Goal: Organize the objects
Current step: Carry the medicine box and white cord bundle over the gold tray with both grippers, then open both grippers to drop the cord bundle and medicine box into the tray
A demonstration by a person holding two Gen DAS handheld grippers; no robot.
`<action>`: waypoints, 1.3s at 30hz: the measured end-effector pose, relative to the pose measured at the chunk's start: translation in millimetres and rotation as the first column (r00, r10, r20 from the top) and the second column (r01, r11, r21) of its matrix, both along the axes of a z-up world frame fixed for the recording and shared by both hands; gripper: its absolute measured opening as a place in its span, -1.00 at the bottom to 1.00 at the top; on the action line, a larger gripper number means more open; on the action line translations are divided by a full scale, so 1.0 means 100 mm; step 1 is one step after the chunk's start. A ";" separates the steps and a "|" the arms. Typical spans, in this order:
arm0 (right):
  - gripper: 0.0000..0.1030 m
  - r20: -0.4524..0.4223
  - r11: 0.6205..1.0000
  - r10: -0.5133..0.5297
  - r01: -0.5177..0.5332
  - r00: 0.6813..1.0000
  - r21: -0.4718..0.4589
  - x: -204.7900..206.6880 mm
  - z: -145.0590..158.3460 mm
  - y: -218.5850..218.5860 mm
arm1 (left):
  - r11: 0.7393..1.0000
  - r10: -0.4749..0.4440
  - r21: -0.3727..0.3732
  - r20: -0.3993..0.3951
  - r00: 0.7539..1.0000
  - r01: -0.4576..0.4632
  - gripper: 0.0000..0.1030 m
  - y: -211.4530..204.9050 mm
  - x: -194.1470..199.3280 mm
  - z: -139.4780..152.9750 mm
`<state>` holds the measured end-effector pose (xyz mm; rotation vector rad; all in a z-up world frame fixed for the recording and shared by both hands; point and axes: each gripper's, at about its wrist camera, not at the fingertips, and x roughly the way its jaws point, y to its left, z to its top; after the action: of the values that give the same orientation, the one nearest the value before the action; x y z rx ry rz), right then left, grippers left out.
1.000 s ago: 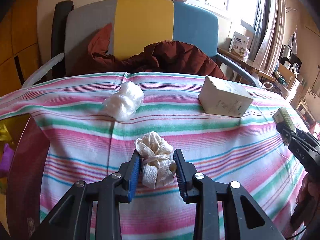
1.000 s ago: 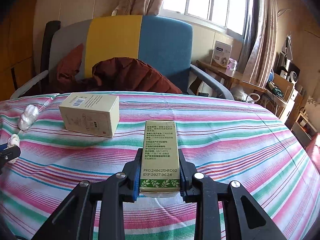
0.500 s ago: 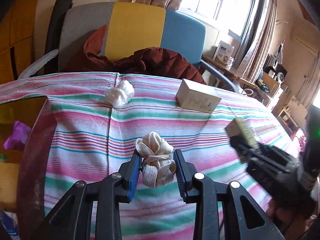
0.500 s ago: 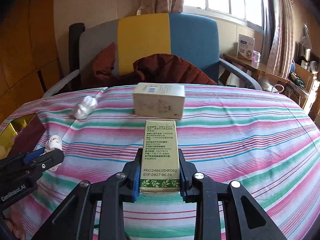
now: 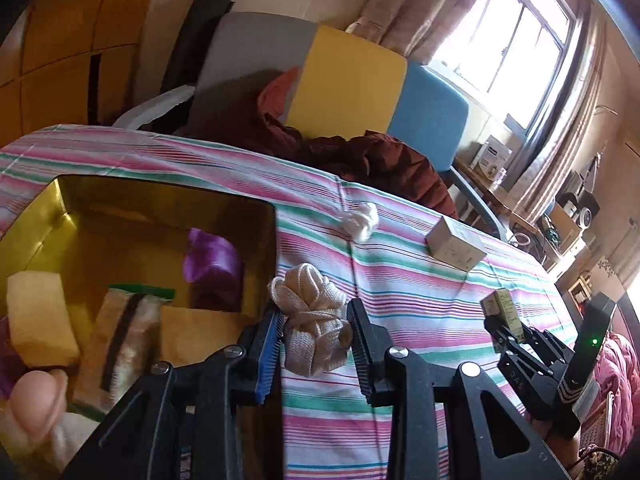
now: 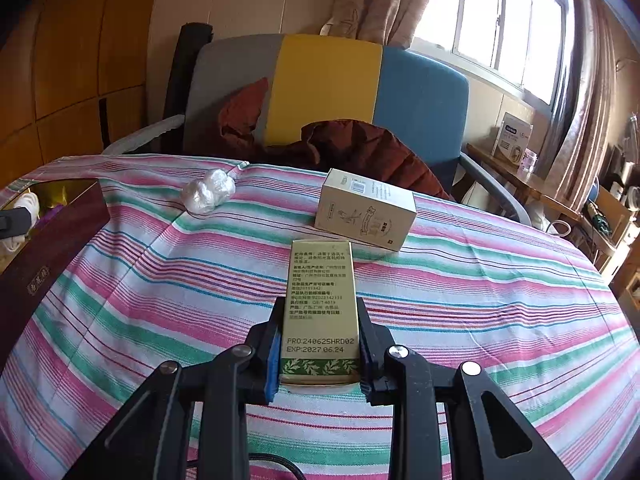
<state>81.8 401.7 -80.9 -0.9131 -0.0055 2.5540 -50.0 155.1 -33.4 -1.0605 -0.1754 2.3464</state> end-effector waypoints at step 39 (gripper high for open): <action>-0.41 -0.021 0.872 0.446 -0.440 0.895 -0.214 -0.63 0.50 -1.81 | 0.953 0.277 0.116 0.044 0.960 -0.281 0.18 -1.48 0.10 -0.10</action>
<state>19.1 220.5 -30.7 -1.1403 0.0591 3.0118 -39.9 7.5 -43.2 -1.0663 -0.5024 2.5328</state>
